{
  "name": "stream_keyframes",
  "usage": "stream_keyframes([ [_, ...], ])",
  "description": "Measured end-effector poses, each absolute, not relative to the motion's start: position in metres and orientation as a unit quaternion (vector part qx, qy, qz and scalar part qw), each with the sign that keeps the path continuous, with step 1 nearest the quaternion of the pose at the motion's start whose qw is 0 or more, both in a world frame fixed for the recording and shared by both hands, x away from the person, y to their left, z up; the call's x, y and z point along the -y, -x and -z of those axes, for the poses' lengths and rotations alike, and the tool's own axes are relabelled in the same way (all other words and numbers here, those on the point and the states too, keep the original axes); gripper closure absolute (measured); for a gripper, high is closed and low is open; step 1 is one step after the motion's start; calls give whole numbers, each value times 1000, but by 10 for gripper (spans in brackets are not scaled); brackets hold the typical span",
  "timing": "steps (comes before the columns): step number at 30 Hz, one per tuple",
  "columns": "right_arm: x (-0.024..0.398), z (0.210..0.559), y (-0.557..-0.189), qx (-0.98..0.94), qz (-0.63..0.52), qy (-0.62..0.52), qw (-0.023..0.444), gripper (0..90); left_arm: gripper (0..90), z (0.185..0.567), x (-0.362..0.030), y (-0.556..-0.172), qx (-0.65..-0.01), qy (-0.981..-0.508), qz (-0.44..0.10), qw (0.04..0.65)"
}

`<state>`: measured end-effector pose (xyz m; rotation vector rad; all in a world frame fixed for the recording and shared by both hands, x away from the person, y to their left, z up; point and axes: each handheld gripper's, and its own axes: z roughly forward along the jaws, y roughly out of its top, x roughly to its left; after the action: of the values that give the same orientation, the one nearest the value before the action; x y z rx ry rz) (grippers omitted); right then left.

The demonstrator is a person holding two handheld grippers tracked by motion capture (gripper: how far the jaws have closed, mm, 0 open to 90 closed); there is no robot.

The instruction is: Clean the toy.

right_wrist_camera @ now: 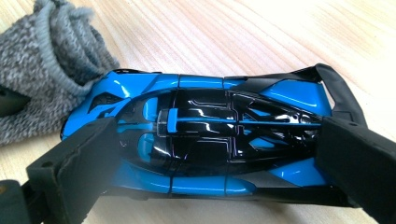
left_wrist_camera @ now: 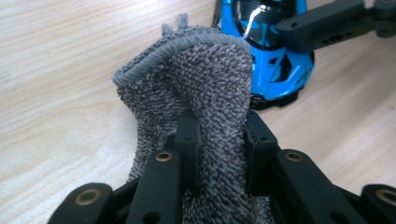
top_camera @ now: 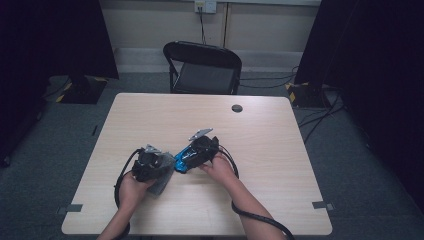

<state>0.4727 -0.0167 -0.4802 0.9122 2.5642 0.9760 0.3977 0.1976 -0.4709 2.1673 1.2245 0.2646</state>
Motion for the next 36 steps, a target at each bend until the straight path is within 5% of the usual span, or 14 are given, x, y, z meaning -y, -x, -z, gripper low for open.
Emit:
stream_keyframes([
  [36,17,480,-473,-881,-333,-313,124,0,715,471,-173,-375,-435,-836,-51,332],
])
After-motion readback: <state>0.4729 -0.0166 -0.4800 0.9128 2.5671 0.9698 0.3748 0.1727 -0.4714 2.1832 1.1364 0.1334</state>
